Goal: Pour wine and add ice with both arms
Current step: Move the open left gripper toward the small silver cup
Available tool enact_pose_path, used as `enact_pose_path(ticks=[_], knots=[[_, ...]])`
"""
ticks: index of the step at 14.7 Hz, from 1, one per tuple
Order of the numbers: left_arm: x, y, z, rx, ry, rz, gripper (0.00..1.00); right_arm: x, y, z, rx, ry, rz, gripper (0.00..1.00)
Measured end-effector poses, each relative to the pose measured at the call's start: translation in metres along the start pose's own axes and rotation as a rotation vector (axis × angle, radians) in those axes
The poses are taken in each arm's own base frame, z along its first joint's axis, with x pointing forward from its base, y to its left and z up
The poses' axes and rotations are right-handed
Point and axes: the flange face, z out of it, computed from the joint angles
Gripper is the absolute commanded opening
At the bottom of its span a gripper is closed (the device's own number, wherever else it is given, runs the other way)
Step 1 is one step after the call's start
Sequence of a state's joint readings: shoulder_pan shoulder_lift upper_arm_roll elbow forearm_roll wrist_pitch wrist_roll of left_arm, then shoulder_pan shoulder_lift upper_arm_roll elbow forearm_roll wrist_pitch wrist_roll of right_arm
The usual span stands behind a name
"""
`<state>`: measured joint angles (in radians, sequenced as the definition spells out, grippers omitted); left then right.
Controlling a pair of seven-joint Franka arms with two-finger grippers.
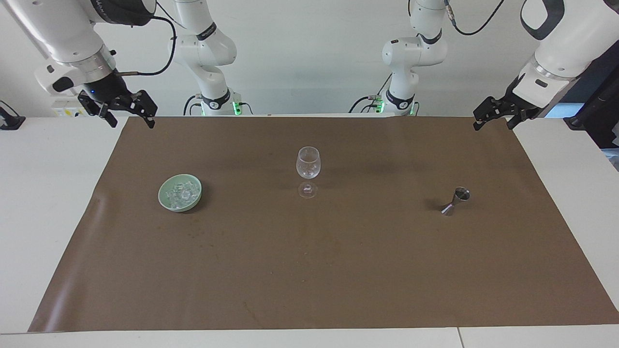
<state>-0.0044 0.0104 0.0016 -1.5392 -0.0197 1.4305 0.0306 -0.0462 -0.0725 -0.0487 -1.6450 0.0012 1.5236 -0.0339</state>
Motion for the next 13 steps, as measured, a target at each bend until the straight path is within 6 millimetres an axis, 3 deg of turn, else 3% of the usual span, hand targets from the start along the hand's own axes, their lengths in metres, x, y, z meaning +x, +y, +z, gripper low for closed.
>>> enact_pose_path(ticks=[4, 9, 13], knots=[[0.017, 0.000, 0.021, -0.001, -0.034, 0.001, 1.00, 0.000, 0.000, 0.000, 0.000, 0.000, 0.000, 1.00], [0.088, -0.004, 0.063, -0.034, -0.073, -0.020, 1.00, 0.000, 0.000, 0.000, 0.000, 0.000, 0.000, 1.00], [0.127, -0.039, 0.093, -0.187, -0.115, -0.383, 1.00, 0.000, 0.000, 0.000, 0.000, -0.001, 0.000, 1.00]])
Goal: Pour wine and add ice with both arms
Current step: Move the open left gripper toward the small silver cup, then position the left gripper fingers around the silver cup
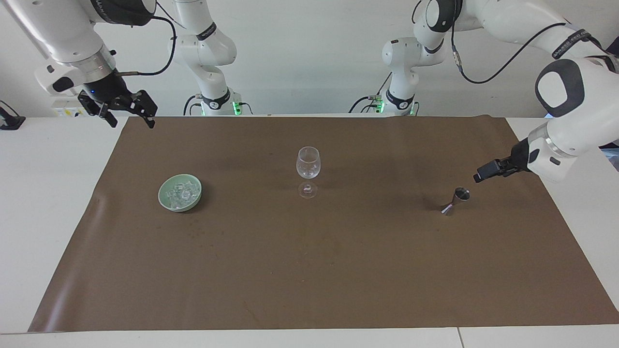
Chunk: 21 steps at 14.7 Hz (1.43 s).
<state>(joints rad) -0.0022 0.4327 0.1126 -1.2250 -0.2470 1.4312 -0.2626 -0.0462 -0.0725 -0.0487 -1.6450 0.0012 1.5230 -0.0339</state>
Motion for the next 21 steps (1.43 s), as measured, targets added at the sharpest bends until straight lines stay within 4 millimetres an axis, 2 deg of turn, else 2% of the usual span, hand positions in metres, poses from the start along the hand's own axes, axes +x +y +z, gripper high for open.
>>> enact_pose_path(ticks=[3, 5, 7, 8, 11, 16, 18, 21], knots=[[0.019, -0.017, 0.006, -0.153, -0.041, -0.421, 1.00, 0.000, 0.000, 0.000, 0.000, 0.000, 0.000, 1.00], [0.033, -0.033, 0.019, -0.218, -0.068, -0.659, 1.00, 0.000, 0.000, 0.000, 0.000, 0.000, 0.000, 1.00], [0.043, -0.042, 0.036, -0.268, -0.114, -0.826, 1.00, 0.000, 0.000, 0.000, 0.000, 0.000, 0.000, 1.00], [0.047, -0.048, 0.043, -0.285, -0.140, -0.884, 1.00, 0.000, 0.000, 0.000, 0.000, 0.000, 0.000, 1.00], [0.061, -0.088, 0.067, -0.324, -0.224, -1.016, 1.00, 0.000, 0.000, 0.000, 0.000, 0.000, 0.000, 1.00], [0.084, -0.150, 0.131, -0.387, -0.337, -1.183, 1.00, 0.000, 0.000, 0.000, 0.000, 0.000, 0.000, 1.00], [0.085, -0.164, 0.160, -0.428, -0.386, -1.243, 1.00, 0.000, 0.000, 0.000, 0.000, 0.000, 0.000, 1.00], [0.080, -0.177, 0.189, -0.475, -0.443, -1.307, 1.00, 0.000, 0.000, 0.000, 0.000, 0.000, 0.000, 1.00]])
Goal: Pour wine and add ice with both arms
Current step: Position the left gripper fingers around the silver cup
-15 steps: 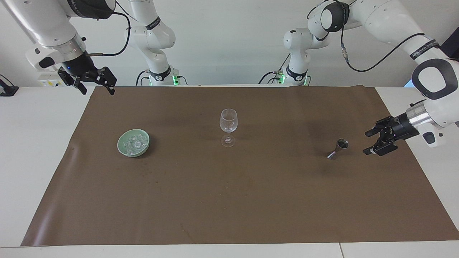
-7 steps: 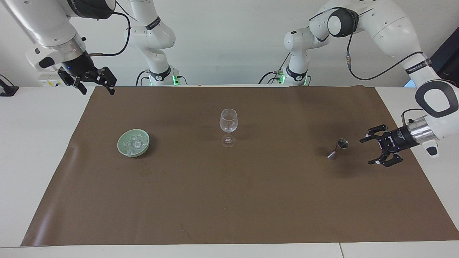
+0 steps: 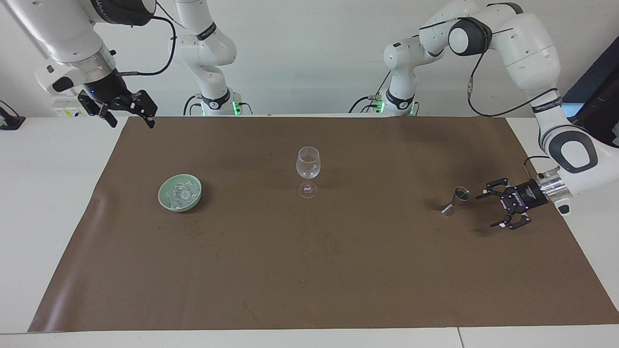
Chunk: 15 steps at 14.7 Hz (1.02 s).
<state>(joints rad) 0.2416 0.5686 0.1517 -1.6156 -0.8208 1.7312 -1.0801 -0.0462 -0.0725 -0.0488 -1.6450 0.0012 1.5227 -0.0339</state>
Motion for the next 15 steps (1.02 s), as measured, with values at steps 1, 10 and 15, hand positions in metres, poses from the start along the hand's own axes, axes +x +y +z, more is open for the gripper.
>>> enact_pose_path(ticks=[1, 10, 15], knots=[[0.010, -0.006, 0.003, -0.018, -0.040, -0.021, 1.00, 0.000, 0.000, 0.000, 0.000, 0.000, 0.000, 1.00], [0.041, -0.077, 0.021, -0.104, -0.263, 0.021, 1.00, 0.000, 0.000, 0.000, 0.000, 0.000, 0.000, 1.00], [0.025, -0.076, 0.027, -0.122, -0.267, 0.041, 1.00, 0.000, 0.000, 0.000, 0.000, 0.000, 0.000, 1.00]])
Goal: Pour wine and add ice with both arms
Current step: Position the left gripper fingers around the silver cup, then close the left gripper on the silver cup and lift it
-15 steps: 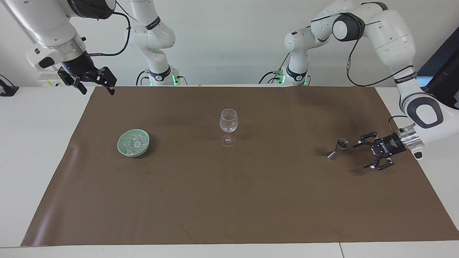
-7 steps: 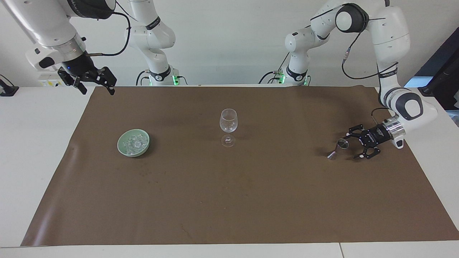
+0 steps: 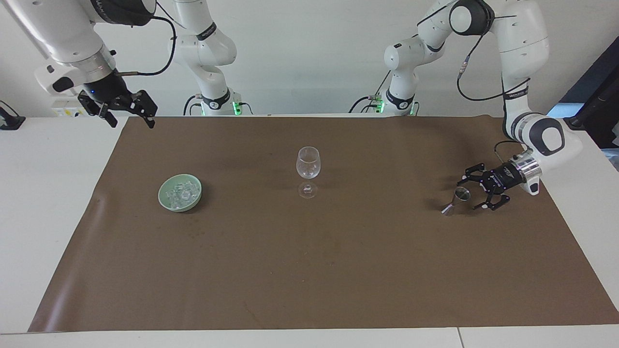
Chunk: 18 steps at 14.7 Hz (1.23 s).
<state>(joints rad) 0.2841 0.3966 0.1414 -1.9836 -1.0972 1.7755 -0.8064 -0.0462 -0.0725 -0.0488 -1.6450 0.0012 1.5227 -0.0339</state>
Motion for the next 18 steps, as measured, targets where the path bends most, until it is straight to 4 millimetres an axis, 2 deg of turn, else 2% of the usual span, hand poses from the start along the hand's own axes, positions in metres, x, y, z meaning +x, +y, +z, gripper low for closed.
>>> enact_pose_path(ticks=[5, 10, 18], knots=[[-0.005, 0.004, 0.010, -0.024, 0.005, 0.003, 1.00, 0.000, 0.000, 0.000, 0.000, 0.000, 0.000, 1.00], [-0.003, -0.003, 0.033, -0.032, -0.019, -0.029, 1.00, 0.000, 0.000, 0.000, 0.000, 0.000, 0.000, 1.00], [-0.005, -0.004, 0.042, -0.046, -0.046, -0.041, 0.98, 0.000, 0.000, 0.000, 0.000, 0.000, 0.000, 1.00]])
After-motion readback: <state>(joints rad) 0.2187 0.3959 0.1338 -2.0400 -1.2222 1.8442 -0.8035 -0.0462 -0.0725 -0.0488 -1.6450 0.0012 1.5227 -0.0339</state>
